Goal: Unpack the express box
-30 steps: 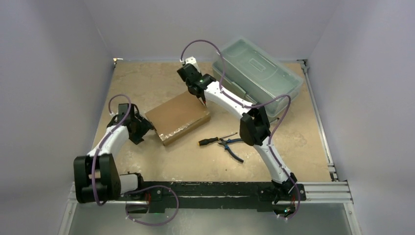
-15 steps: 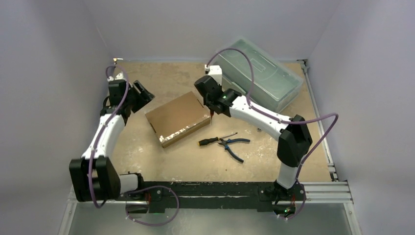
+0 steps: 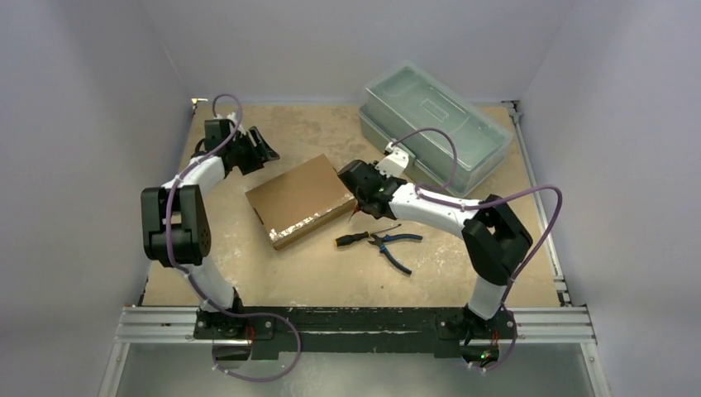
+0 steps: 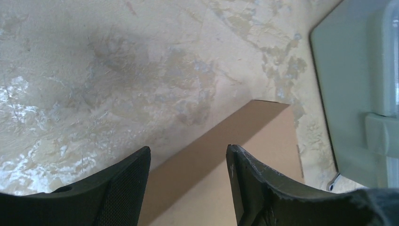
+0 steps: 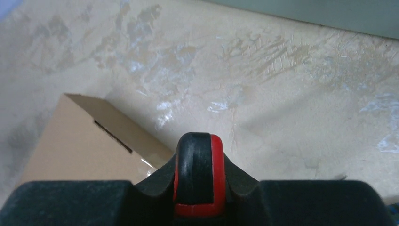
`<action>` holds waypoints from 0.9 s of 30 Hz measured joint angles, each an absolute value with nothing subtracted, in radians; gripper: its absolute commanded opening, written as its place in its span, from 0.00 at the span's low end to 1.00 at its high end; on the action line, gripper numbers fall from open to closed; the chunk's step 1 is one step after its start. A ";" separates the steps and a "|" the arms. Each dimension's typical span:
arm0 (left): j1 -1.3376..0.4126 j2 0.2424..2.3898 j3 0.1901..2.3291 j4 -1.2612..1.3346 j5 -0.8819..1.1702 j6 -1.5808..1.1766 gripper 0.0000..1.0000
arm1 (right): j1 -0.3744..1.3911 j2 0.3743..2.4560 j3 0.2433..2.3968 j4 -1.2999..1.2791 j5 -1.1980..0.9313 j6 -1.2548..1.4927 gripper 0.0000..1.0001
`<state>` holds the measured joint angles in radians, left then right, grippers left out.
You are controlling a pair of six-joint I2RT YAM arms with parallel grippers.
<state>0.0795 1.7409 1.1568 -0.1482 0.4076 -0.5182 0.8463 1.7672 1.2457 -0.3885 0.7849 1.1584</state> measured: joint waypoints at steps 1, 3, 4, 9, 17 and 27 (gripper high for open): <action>0.080 1.760 1.163 -0.149 0.408 -0.513 0.58 | 0.847 1.771 1.246 -0.381 0.800 1.186 0.00; 0.080 1.814 1.185 -0.156 0.414 -0.513 0.57 | 0.851 1.780 1.246 -0.369 0.827 1.233 0.00; 0.078 1.831 1.189 -0.158 0.414 -0.516 0.57 | 0.853 1.784 1.246 -0.365 0.831 1.245 0.00; 0.078 1.859 1.161 -0.189 0.397 -0.576 0.57 | 0.865 1.848 1.286 -0.327 0.847 1.280 0.00; 0.095 1.707 0.966 -0.165 0.297 -0.699 0.59 | 0.854 1.992 1.438 -0.217 0.886 1.104 0.00; 0.104 1.575 0.858 -0.262 0.209 -0.709 0.66 | 0.804 2.080 1.494 0.161 0.783 0.631 0.00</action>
